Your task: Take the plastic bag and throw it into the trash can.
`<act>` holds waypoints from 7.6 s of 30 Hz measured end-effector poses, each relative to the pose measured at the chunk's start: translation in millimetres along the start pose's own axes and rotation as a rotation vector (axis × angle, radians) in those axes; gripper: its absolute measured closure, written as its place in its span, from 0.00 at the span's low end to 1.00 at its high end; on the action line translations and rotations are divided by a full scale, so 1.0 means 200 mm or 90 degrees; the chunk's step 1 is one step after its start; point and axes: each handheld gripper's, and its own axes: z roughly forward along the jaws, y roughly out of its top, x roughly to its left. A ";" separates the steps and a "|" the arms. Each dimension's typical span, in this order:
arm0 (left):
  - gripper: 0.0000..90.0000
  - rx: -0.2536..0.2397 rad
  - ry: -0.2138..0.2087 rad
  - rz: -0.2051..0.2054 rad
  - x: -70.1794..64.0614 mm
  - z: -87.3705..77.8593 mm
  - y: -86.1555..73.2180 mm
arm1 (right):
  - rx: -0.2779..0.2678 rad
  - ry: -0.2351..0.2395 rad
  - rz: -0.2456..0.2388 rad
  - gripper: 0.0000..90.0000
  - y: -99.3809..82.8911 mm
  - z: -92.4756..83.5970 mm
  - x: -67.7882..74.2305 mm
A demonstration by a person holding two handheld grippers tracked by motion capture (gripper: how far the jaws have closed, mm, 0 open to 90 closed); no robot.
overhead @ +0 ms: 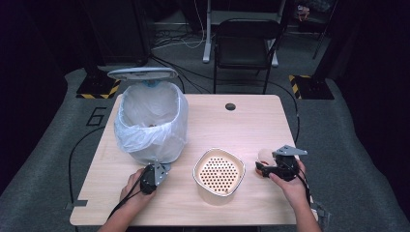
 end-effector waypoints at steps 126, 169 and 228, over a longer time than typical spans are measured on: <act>1.00 0.000 -0.002 -0.001 0.00 0.00 0.00 | -0.209 0.179 -0.607 0.48 0.67 0.03 0.47; 1.00 0.002 -0.002 0.000 0.00 0.00 0.00 | -0.172 -0.116 -1.149 0.52 0.45 -0.05 0.75; 1.00 0.002 -0.001 0.004 0.00 0.00 0.00 | -0.160 -0.238 -1.345 0.54 0.39 -0.07 0.81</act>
